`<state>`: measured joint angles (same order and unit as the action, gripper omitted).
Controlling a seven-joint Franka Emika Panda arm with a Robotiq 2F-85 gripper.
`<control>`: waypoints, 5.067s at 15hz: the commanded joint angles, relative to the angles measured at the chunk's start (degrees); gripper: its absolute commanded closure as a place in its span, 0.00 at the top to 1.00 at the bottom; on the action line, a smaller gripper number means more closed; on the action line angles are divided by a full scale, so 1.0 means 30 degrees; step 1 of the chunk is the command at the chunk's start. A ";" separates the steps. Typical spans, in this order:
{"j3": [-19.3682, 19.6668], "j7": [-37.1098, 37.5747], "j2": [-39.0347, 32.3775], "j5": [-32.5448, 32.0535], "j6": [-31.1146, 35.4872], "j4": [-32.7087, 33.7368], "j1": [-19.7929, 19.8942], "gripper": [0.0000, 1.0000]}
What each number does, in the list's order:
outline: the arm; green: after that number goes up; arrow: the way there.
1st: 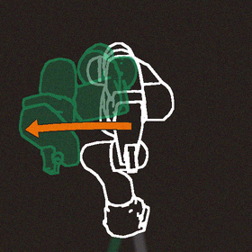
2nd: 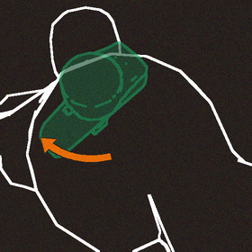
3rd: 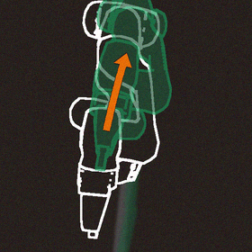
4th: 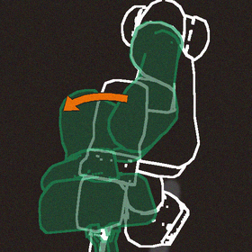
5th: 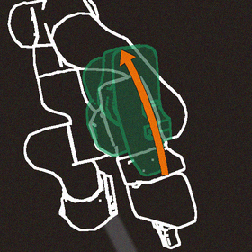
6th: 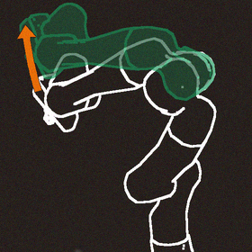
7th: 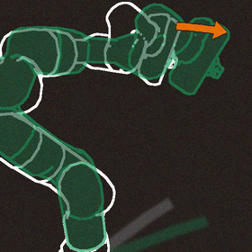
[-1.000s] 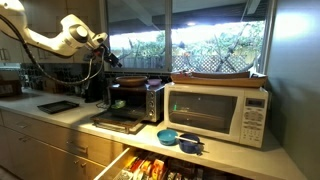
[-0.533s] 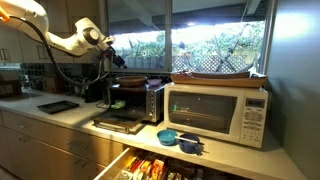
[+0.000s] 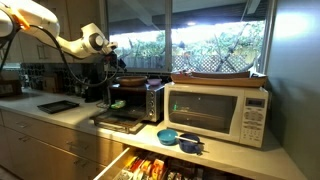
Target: Put the scissors on the oven tray
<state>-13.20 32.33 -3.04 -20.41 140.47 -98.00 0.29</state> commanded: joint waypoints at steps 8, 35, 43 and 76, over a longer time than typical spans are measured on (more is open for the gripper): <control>0.2245 -0.7405 -0.5019 0.2502 -0.0452 0.5518 -0.2476 1.00; -0.0239 -1.7020 -0.7946 0.9801 -0.3528 0.9289 -0.0891 1.00; 0.0849 -1.5798 -0.8144 0.9006 -0.4241 0.8950 -0.0955 0.99; 0.2753 -0.0622 0.2913 0.0459 -0.6590 0.2102 -0.3878 0.05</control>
<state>-4.94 19.68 -4.04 -13.88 123.22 -80.35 -10.26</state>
